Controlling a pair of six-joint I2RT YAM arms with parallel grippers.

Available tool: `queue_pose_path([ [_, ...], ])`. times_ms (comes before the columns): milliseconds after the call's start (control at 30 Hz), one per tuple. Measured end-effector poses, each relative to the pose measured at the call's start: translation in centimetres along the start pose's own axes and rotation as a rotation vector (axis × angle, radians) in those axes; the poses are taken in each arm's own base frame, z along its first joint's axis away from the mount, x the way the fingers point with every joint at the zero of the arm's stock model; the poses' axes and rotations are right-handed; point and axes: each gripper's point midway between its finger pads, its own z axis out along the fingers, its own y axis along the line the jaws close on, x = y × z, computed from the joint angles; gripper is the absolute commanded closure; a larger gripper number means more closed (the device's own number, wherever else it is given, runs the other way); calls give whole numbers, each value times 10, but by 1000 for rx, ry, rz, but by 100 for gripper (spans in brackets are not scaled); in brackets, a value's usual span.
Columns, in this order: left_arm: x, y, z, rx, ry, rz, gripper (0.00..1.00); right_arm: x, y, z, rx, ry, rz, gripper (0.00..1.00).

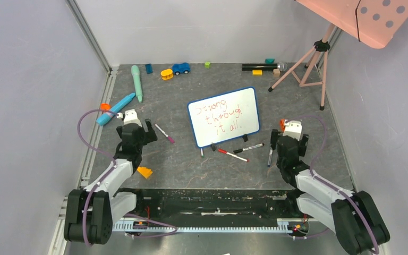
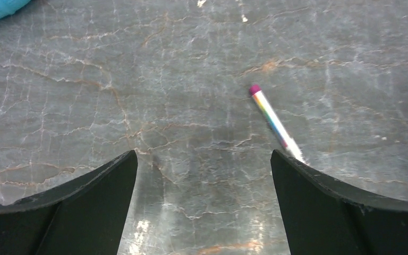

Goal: Write a sentence on the whiteboard
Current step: Reset both arms

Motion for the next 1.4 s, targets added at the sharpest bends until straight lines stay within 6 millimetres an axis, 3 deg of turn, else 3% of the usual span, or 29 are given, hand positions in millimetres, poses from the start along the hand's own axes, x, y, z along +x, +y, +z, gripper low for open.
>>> queue_pose_path([
  [100, 14, 8, 4, -10, -12, 19, 0, 22, -15, 1, 56, -19, -56, 7],
  [200, 21, 11, 11, -16, -1, 33, 0, 30, -23, 3, 83, -36, -108, 5],
  [300, 19, 9, 18, -13, -4, 39, 0, 24, -21, 9, 79, -71, -103, 2],
  [500, -3, 1, 23, 51, -155, 104, 2, 18, -15, 22, 22, -108, -123, 4],
  [700, -9, -10, 39, 94, -151, 160, 2, -5, -6, 25, -49, -212, -136, 3],
  [867, -22, -13, 35, 110, -213, 158, 0, -2, -19, 32, -47, -220, -98, 6],
  [1100, -33, -9, 33, 92, -298, 126, 0, -30, -15, 30, -74, -330, -42, 2],
  [1267, 1, -16, 52, 139, -208, 148, 0, -39, -14, 29, -81, -365, -30, 2],
  [1400, -2, -21, 53, 162, -211, 149, 0, -40, -13, 28, -87, -372, -29, 2],
])
